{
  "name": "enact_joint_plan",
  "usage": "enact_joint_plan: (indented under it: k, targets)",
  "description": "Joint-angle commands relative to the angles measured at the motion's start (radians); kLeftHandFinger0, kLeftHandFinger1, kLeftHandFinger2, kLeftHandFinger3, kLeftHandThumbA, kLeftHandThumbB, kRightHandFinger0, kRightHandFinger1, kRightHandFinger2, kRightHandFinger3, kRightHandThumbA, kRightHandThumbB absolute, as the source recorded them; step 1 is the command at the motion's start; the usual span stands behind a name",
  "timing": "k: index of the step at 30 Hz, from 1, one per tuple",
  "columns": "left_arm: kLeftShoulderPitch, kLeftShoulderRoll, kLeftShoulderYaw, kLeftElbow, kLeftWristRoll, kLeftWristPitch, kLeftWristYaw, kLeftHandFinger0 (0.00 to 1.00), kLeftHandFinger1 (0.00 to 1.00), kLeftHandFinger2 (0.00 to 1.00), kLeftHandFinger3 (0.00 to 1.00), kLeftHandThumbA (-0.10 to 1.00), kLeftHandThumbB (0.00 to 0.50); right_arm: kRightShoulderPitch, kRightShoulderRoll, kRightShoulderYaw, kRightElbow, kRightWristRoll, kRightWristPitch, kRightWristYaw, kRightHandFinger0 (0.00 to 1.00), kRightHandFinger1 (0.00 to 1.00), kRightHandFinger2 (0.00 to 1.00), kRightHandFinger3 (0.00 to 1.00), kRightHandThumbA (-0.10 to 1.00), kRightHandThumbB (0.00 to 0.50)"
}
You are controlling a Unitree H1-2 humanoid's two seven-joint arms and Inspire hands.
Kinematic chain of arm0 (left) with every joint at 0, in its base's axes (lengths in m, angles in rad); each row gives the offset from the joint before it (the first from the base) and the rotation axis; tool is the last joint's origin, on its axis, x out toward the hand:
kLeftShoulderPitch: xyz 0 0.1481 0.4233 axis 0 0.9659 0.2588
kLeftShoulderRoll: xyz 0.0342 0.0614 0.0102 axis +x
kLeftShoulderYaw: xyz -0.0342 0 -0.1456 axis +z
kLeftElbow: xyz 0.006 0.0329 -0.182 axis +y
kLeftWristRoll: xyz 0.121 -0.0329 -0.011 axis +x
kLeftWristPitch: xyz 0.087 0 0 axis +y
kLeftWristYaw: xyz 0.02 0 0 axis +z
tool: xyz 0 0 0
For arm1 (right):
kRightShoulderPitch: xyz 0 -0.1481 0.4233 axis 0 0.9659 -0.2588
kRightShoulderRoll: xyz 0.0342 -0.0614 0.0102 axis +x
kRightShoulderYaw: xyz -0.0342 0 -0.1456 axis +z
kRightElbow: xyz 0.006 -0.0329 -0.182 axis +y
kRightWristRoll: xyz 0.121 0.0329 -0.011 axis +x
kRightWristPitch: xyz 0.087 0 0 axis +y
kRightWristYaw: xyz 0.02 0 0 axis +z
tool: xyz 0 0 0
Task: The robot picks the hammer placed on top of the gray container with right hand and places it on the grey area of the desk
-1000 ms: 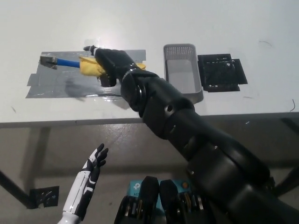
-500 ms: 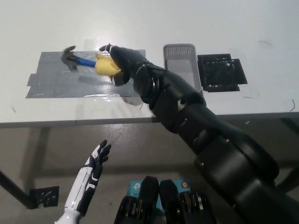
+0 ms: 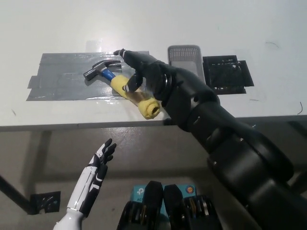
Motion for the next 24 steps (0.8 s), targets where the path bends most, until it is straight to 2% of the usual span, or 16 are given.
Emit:
enact_joint_plan:
  k: [1,5,8,12,14,16,20,22,24]
  targets:
    - [-0.017,0.006,-0.002,-0.031,0.005,-0.002,-0.010,1.00,1.00,1.00,1.00,1.00,0.269,-0.108,-0.014,-0.013,-0.033,0.021,-0.014,-0.001,1.00,1.00,1.00,1.00,0.88,0.500]
    - [-0.035,0.007,0.001,-0.021,0.014,-0.001,-0.004,1.00,1.00,1.00,1.00,1.00,0.280,-0.188,-0.056,-0.064,-0.069,0.064,-0.081,-0.025,1.00,1.00,1.00,1.00,0.97,0.500]
    - [-0.067,0.011,0.010,-0.010,0.015,0.007,0.000,1.00,1.00,1.00,1.00,1.00,0.292,-0.262,-0.116,-0.104,-0.130,0.088,-0.129,-0.005,1.00,1.00,1.00,1.00,0.98,0.498]
    - [-0.107,0.001,0.020,0.011,0.020,0.003,0.015,1.00,1.00,1.00,1.00,1.00,0.299,-0.270,-0.239,-0.160,-0.376,0.130,-0.171,0.084,1.00,1.00,1.00,1.00,0.99,0.500]
    - [-0.118,0.005,0.026,0.022,0.014,-0.005,0.016,1.00,1.00,1.00,1.00,1.00,0.301,-0.168,-0.326,-0.191,-0.695,0.160,-0.090,0.171,1.00,1.00,1.00,1.00,0.99,0.463]
    - [-0.130,0.010,0.035,0.028,0.003,-0.009,0.017,1.00,1.00,1.00,1.00,1.00,0.275,-0.045,-0.403,-0.232,-1.005,0.203,-0.026,0.217,1.00,1.00,1.00,1.00,1.00,0.427]
    - [-0.164,0.002,0.058,0.053,-0.009,-0.014,0.039,1.00,1.00,1.00,1.00,1.00,0.261,0.222,-0.510,-0.360,-1.509,0.359,0.104,0.262,1.00,1.00,1.00,1.00,1.00,0.410]
    - [-0.169,0.006,0.066,0.057,-0.013,-0.008,0.042,1.00,1.00,1.00,1.00,1.00,0.276,0.362,-0.551,-0.405,-1.716,0.385,0.160,0.262,1.00,1.00,1.00,1.00,1.00,0.428]
    - [-0.172,0.008,0.067,0.058,-0.018,-0.003,0.039,1.00,1.00,1.00,1.00,1.00,0.282,0.465,-0.582,-0.438,-1.854,0.406,0.192,0.260,1.00,1.00,1.00,1.00,1.00,0.420]
